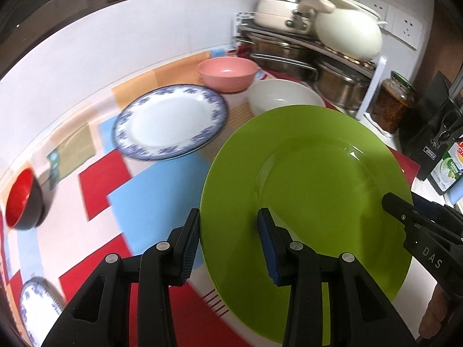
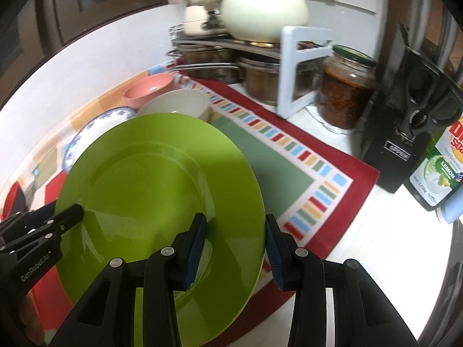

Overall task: Organize plates and bowls
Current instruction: 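Carry the lime-green plate with both grippers toward the blue-and-white plate, then lower the lime-green plate onto the blue-and-white plate and open both grippers, then move both grippers to the blue-and-white plate beside the pink bowl, then close both grippers on the blue-and-white plate rim and lift it, then carry the blue-and-white plate with both grippers toward the lime-green plate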

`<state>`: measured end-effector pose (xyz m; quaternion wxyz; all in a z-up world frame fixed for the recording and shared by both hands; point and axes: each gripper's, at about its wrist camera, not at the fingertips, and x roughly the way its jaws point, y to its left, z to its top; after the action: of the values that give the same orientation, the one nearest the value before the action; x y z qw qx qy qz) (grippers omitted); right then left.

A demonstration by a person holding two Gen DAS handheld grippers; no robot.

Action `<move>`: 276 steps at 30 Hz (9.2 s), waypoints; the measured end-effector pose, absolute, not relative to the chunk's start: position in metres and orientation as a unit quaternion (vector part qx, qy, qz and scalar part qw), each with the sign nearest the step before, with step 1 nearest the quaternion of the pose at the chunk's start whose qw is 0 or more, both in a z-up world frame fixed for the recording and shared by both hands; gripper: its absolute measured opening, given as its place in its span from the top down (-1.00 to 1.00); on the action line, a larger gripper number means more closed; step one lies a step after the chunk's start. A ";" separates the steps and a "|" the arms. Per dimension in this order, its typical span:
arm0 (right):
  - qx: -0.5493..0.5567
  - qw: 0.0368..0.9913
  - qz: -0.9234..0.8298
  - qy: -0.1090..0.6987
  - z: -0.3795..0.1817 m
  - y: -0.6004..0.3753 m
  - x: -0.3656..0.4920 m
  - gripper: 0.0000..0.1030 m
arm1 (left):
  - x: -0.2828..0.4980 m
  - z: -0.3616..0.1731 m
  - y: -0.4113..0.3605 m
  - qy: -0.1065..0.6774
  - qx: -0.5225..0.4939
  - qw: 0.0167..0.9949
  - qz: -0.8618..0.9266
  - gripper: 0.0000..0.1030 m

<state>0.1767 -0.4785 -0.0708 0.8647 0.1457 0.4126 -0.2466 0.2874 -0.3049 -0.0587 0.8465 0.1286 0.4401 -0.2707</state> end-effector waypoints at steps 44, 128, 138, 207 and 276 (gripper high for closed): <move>0.041 0.904 -0.050 0.422 -0.048 -0.207 0.219 0.20 | 0.249 -0.042 0.004 0.445 0.034 0.892 -0.075 0.23; 0.029 0.910 -0.058 0.410 -0.046 -0.153 0.237 -0.05 | 0.270 -0.022 0.025 0.391 0.061 0.911 -0.116 -0.42; 0.025 0.917 -0.081 0.389 -0.031 -0.214 0.247 -0.05 | 0.291 -0.013 -0.038 0.379 0.065 0.914 -0.133 -0.42; 0.148 0.864 -0.228 0.425 -0.137 -0.432 0.453 -0.04 | 0.567 -0.134 -0.258 0.451 0.135 0.861 -0.193 -0.41; 0.101 0.868 -0.180 0.451 -0.110 -0.388 0.413 0.29 | 0.489 -0.104 -0.207 0.459 0.114 0.864 -0.172 0.29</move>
<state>0.4131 -0.3876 -0.1095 0.8680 0.1012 0.4515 -0.1801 0.4889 -0.2069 -0.1040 0.8639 0.1141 0.4594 -0.1722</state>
